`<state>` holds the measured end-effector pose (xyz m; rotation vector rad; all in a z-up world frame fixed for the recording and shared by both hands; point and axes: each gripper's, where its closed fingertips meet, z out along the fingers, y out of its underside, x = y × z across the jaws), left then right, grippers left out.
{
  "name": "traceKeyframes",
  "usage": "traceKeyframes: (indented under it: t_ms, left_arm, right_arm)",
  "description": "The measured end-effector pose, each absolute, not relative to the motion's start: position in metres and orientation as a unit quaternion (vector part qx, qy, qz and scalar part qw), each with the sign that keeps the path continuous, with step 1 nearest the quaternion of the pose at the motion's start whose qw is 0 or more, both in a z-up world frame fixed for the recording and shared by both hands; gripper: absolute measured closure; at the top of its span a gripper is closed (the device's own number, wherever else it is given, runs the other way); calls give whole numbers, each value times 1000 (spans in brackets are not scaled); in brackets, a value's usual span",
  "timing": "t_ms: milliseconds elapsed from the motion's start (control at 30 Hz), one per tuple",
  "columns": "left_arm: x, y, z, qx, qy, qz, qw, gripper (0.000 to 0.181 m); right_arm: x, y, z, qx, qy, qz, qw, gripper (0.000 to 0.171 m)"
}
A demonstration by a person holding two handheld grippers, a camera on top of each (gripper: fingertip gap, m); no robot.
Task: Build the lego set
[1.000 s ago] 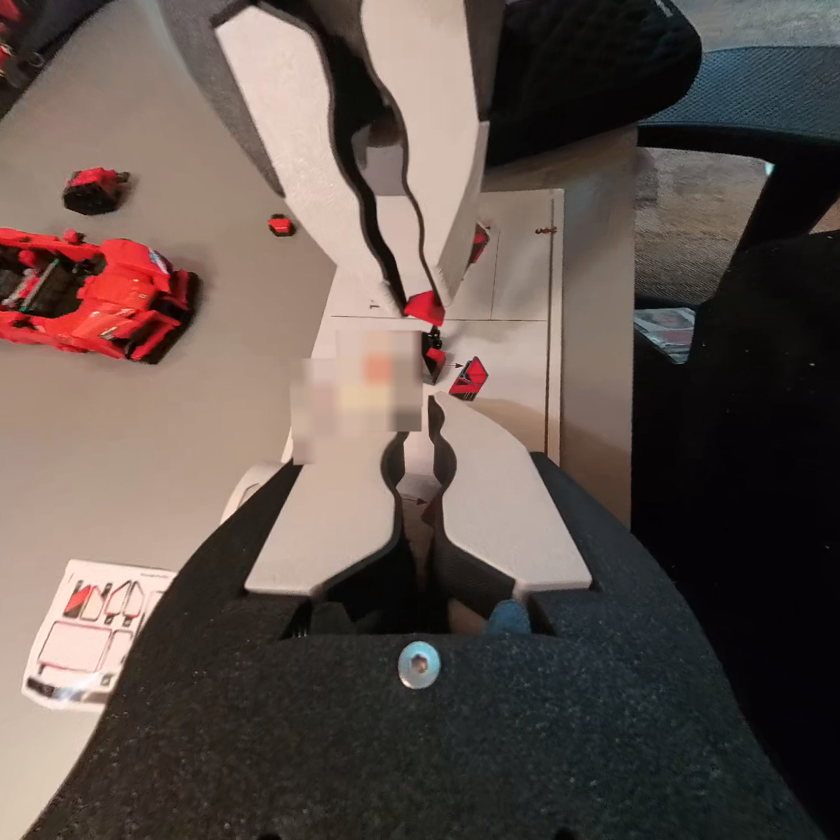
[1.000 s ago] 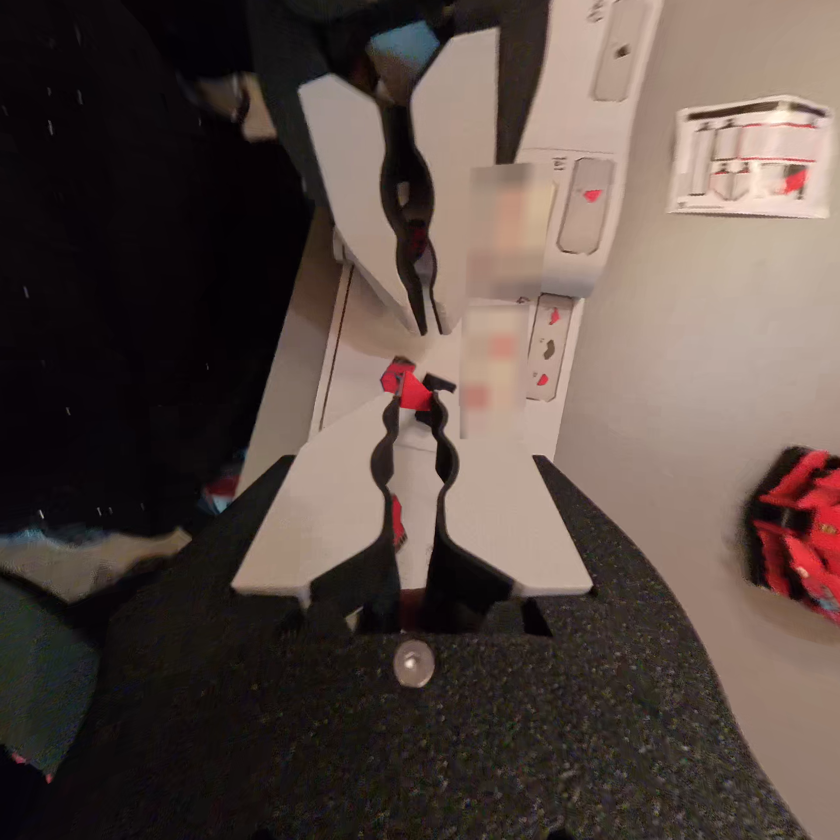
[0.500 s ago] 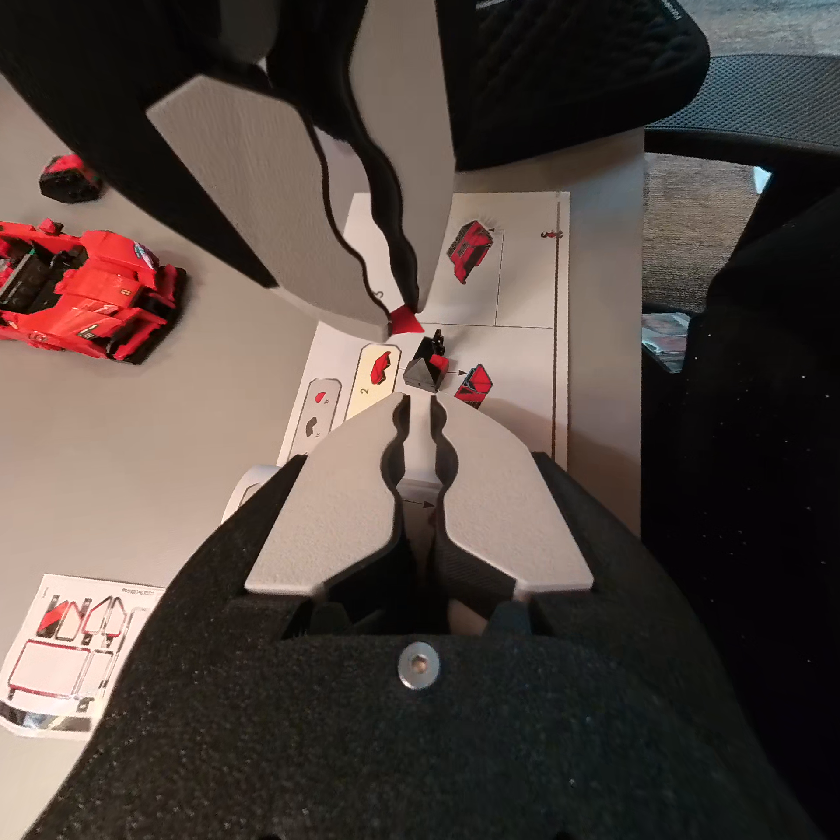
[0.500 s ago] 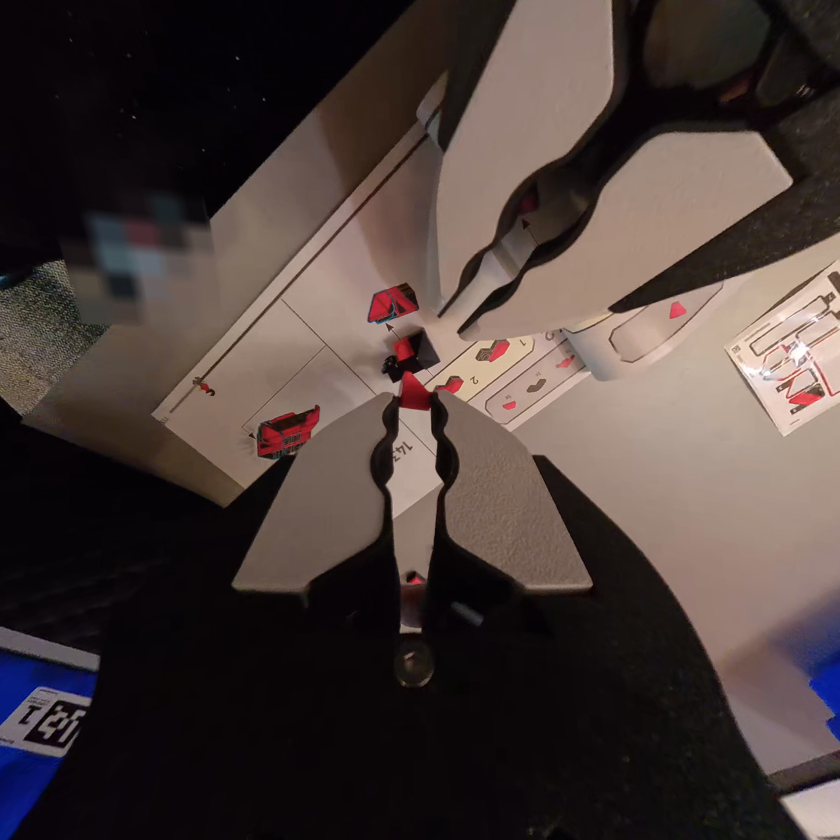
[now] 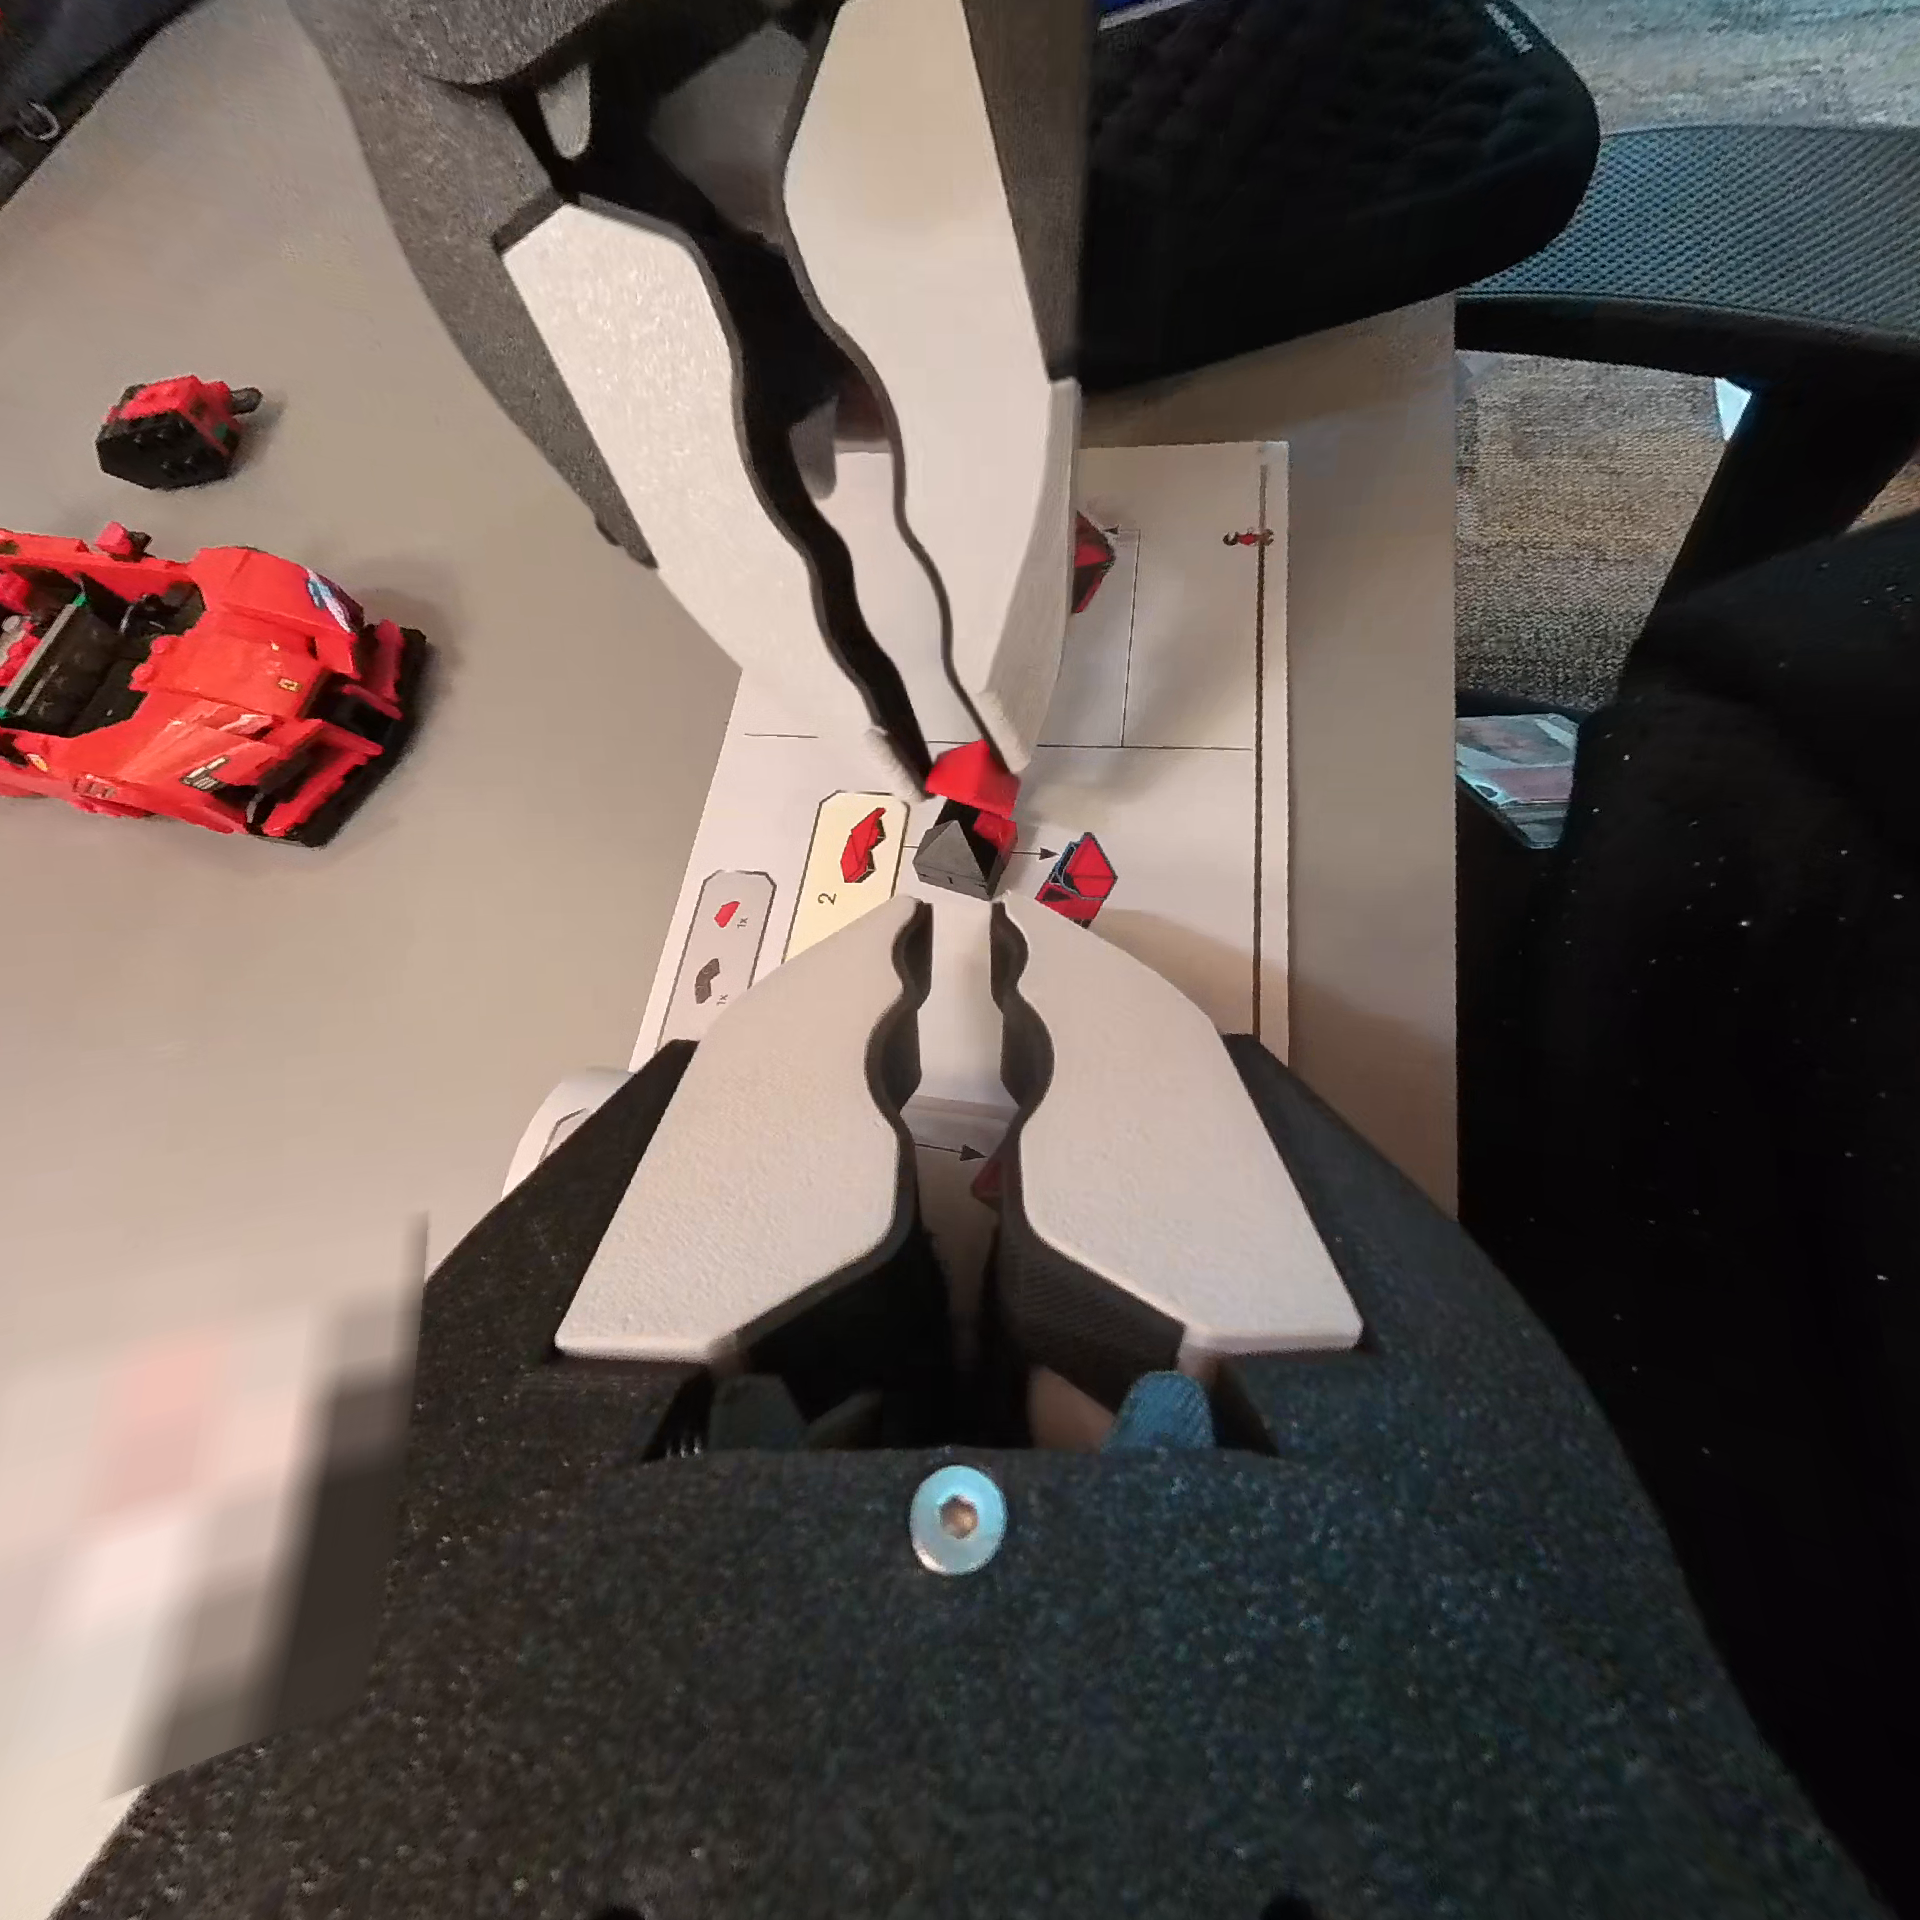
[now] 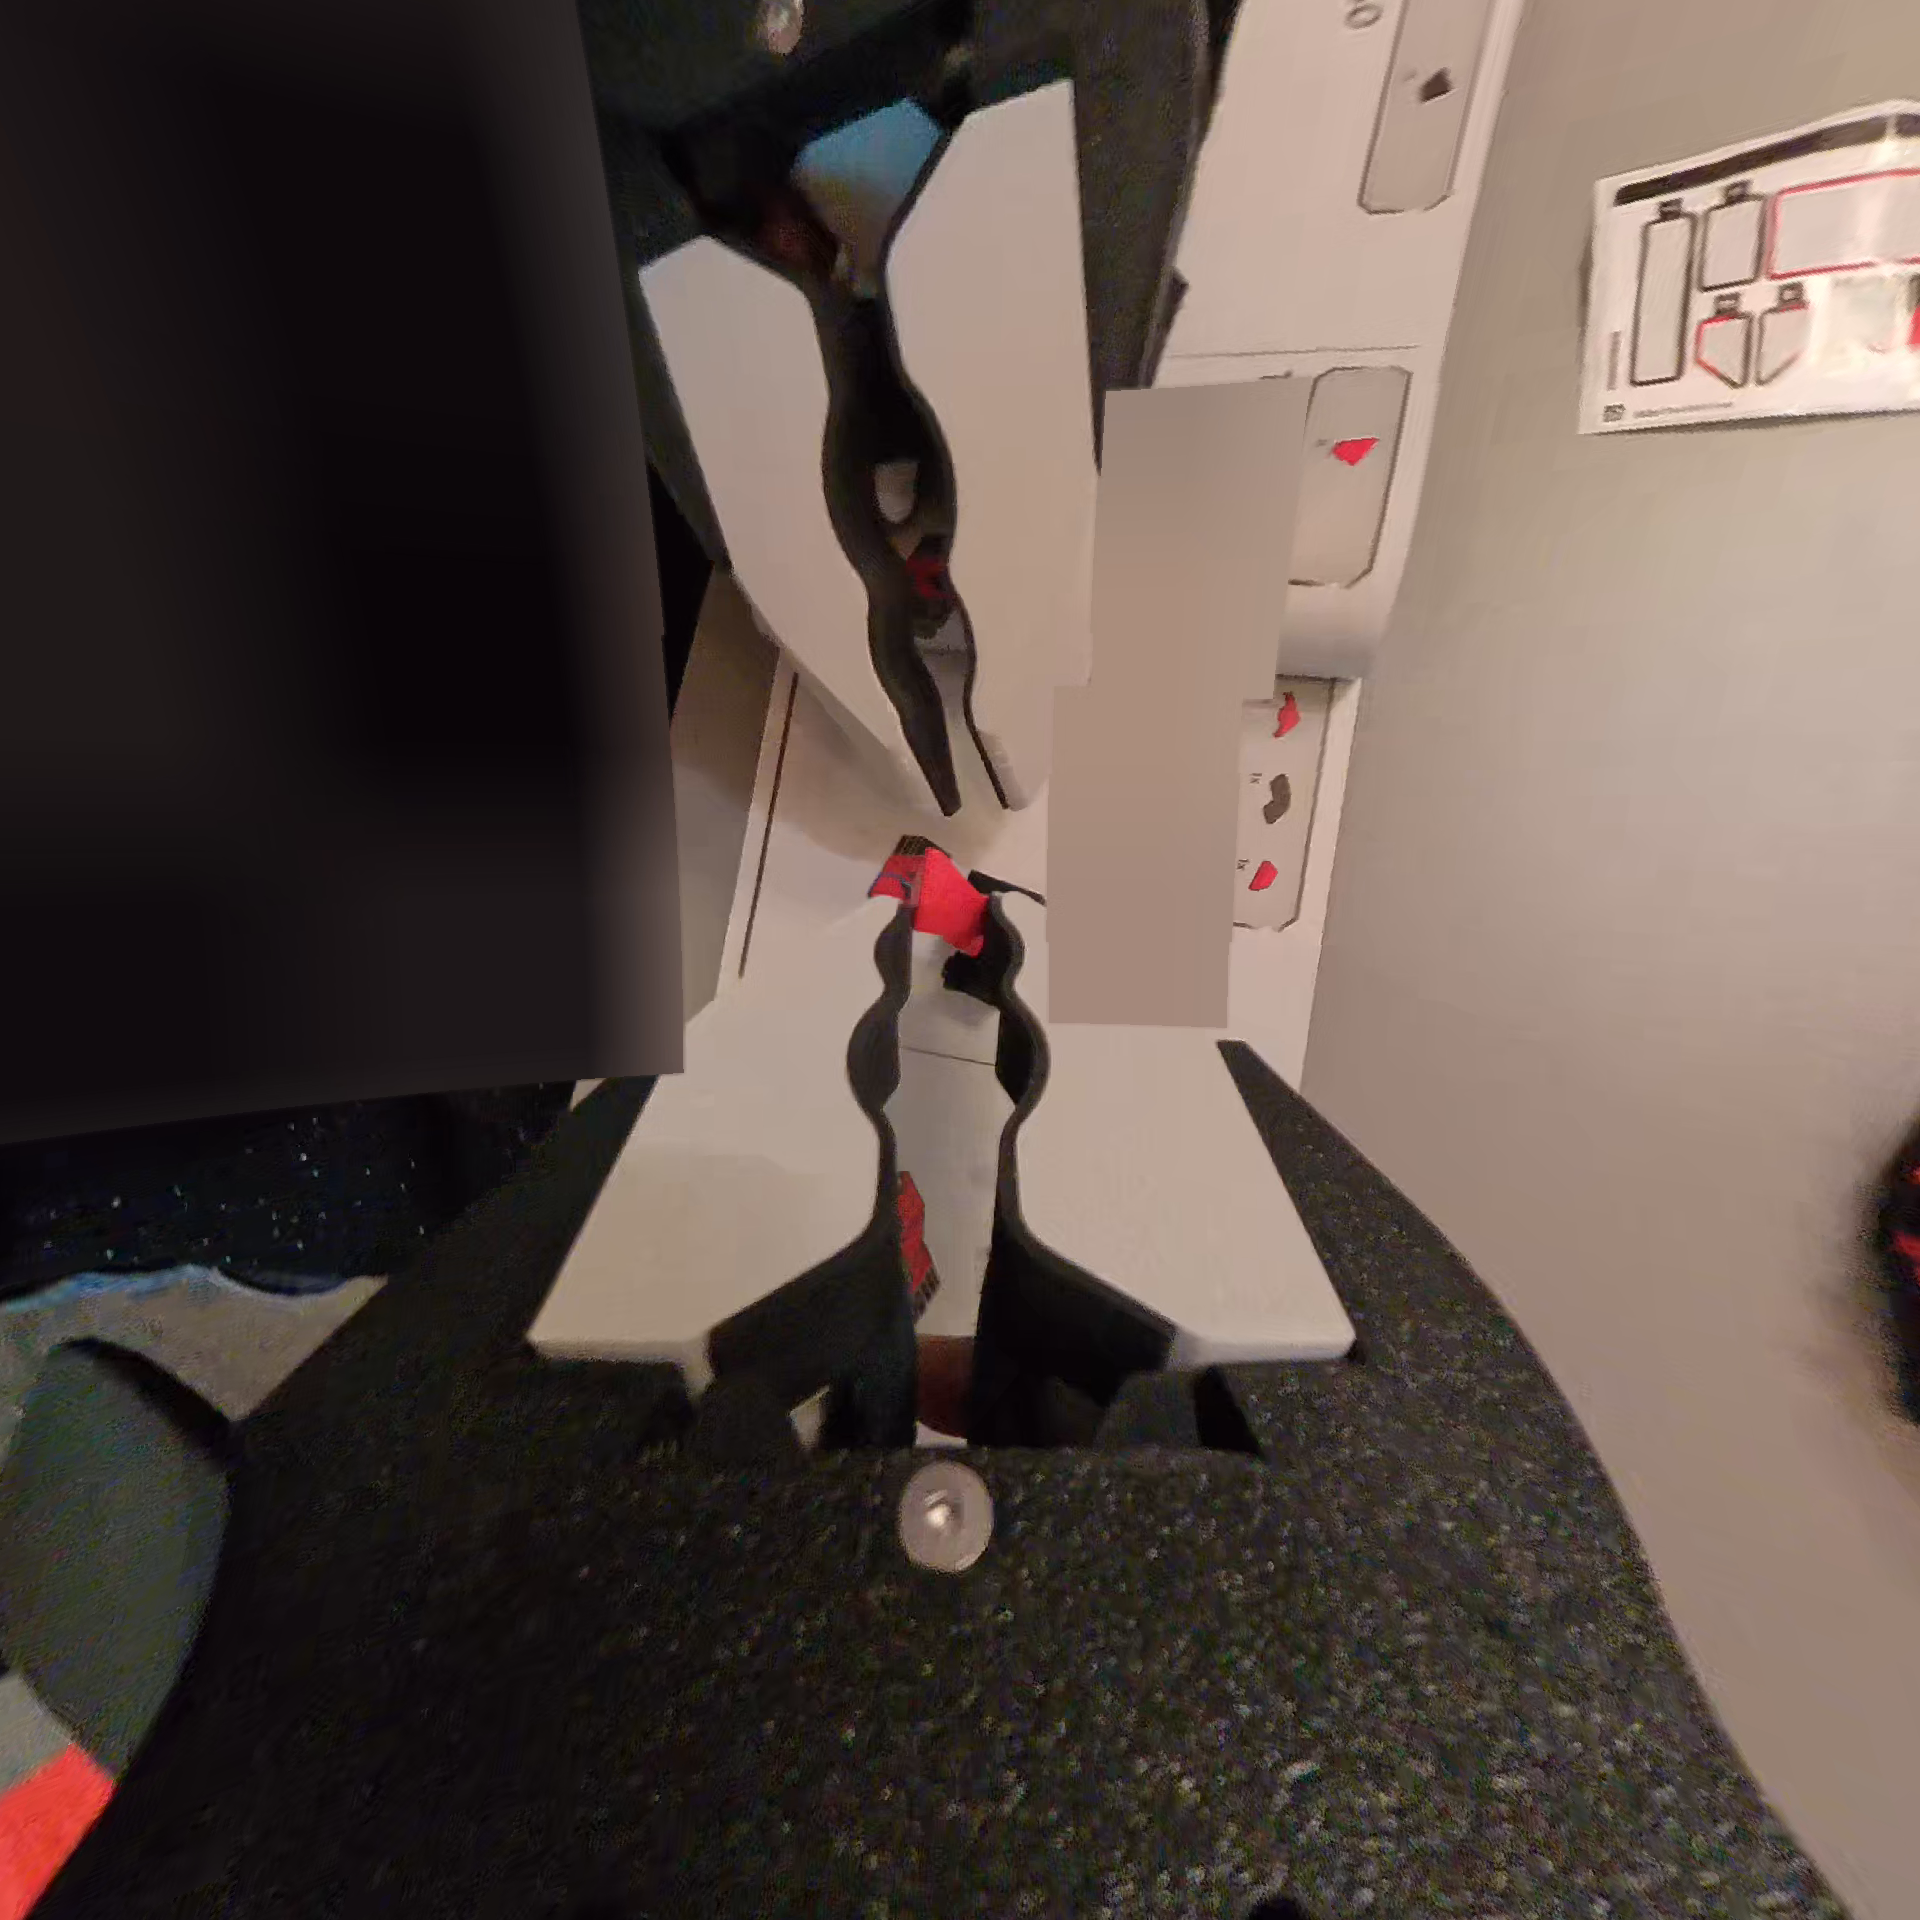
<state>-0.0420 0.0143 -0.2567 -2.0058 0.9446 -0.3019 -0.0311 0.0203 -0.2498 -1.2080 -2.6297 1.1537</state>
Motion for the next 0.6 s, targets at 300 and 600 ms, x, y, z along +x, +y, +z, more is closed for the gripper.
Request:
traceKeyframes:
  t_ms: [300, 600]
  left_arm:
    - [-43, 14, -249, -798, 372, -126, 458, 170]
    - [-61, 22, -216, -810, 353, -157, 442, 154]
  right_arm:
    - [-30, 31, -226, -442, -788, 424, 63, 157]
    - [-11, 68, -213, -590, -651, 445, 173, 157]
